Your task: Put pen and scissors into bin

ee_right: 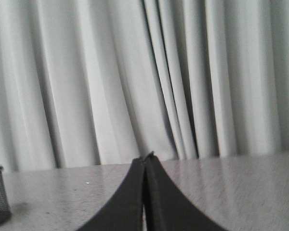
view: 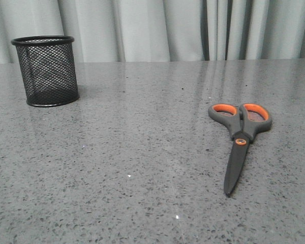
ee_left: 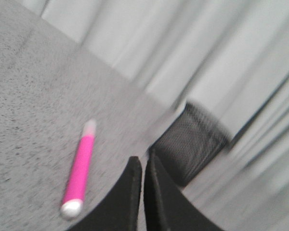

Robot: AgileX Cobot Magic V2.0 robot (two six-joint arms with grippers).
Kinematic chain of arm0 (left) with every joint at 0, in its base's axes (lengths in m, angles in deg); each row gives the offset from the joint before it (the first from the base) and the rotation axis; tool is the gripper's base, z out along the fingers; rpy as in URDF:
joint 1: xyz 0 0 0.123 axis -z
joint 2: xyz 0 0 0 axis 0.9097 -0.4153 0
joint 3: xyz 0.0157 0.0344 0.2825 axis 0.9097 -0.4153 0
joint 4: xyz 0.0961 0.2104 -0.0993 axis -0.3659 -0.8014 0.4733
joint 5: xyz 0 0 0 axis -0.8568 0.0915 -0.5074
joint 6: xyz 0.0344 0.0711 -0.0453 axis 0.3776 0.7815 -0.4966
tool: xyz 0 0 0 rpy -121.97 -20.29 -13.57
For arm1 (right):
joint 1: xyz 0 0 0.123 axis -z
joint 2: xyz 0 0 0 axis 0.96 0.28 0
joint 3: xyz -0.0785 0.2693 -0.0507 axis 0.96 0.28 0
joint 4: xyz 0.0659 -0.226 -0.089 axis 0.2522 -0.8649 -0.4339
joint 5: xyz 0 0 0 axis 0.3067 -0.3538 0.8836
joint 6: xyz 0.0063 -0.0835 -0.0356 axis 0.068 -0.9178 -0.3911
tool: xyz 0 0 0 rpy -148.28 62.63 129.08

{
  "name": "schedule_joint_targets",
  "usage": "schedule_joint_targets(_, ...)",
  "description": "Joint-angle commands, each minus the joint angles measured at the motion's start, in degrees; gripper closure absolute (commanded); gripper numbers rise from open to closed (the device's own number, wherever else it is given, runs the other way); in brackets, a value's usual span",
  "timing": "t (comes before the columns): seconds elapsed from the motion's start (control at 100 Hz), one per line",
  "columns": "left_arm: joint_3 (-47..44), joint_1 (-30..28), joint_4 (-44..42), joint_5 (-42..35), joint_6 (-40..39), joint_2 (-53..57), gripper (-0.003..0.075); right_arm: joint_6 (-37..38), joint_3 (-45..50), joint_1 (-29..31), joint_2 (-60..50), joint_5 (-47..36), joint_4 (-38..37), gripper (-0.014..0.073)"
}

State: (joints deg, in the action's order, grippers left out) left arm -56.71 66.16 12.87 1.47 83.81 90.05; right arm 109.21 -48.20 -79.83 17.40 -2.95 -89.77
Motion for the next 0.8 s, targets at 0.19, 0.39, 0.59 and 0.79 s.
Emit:
schedule_joint_targets(0.19,-0.8,0.7,18.6,-3.4,-0.2,1.9,0.0727,4.6,-4.0,0.3,-0.5,4.9,7.7,0.0662)
schedule_joint_targets(0.39,10.1,0.7,-2.8,7.2,-0.2,-2.6,0.04,4.3,-16.0,0.1,7.5,22.3,8.3,0.0523)
schedule_joint_targets(0.59,25.5,0.7,-12.5,21.5,-0.2,-21.4,0.0424,3.2,-27.8,0.1,22.3,33.4,8.3,0.0265)
schedule_joint_targets(0.79,43.2,0.7,-26.3,38.2,-2.3,-44.0,0.0452,0.3,-33.7,-1.0,31.0,38.0,8.3,0.0265)
